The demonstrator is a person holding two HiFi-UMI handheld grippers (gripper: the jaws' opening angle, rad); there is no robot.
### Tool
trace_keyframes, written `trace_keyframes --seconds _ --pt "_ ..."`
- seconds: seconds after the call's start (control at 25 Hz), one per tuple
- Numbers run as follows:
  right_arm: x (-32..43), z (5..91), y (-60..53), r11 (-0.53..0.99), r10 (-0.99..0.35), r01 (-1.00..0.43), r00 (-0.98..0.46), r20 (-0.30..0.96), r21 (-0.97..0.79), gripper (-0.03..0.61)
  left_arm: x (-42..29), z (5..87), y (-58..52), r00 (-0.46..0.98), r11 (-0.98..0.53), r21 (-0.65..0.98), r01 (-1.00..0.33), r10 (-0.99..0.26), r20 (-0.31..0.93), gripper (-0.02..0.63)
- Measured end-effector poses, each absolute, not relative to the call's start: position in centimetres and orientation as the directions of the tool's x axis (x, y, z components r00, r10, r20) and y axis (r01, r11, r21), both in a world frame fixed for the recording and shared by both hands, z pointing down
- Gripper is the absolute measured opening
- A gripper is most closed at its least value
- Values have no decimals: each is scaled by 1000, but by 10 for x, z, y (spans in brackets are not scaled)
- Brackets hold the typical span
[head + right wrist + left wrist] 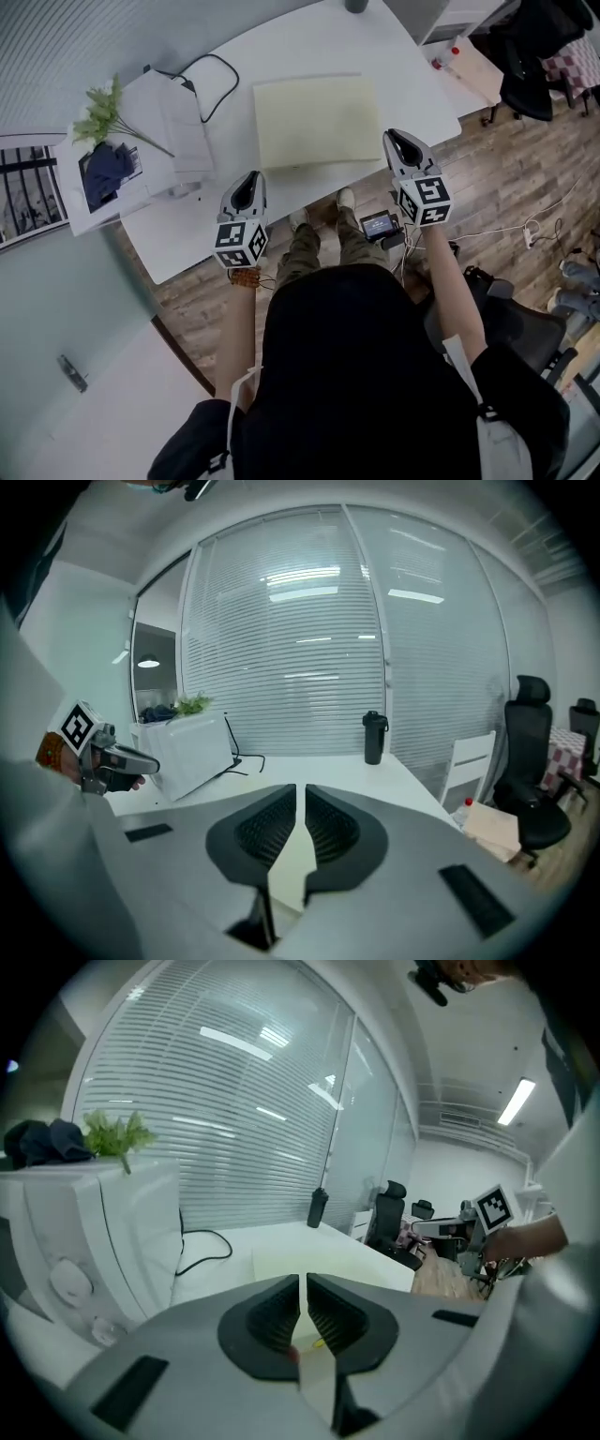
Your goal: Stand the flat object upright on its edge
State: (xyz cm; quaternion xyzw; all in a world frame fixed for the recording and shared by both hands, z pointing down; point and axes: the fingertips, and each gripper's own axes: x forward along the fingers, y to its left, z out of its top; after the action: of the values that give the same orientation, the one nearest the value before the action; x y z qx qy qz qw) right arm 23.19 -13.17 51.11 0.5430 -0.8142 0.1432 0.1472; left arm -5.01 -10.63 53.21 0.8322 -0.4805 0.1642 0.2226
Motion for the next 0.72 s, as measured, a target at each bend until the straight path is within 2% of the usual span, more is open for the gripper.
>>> trace_keyframes --seconds 0.08,0.16,0.36,0.48,0.72 --pt "240 530 -140 359 -824 -928 -364 435 -97 9 -56 552 -112 470 -392 261 -882 -708 527 30" --pt "248 548 -148 348 -803 -930 -359 476 -115 9 -61 569 -117 463 -345 309 -886 -687 560 115" --pt "263 592 -156 314 -732 -924 -381 565 -218 20 -61 598 -127 457 -269 378 -886 -650 607 147" --pt "259 615 -157 294 -670 -902 -431 605 -317 118 -65 614 -133 437 -229 386 -894 -643 629 150" --pt "255 646 -152 270 -605 -884 -464 647 -382 120 -68 635 -136 432 -178 419 -890 -621 654 165"
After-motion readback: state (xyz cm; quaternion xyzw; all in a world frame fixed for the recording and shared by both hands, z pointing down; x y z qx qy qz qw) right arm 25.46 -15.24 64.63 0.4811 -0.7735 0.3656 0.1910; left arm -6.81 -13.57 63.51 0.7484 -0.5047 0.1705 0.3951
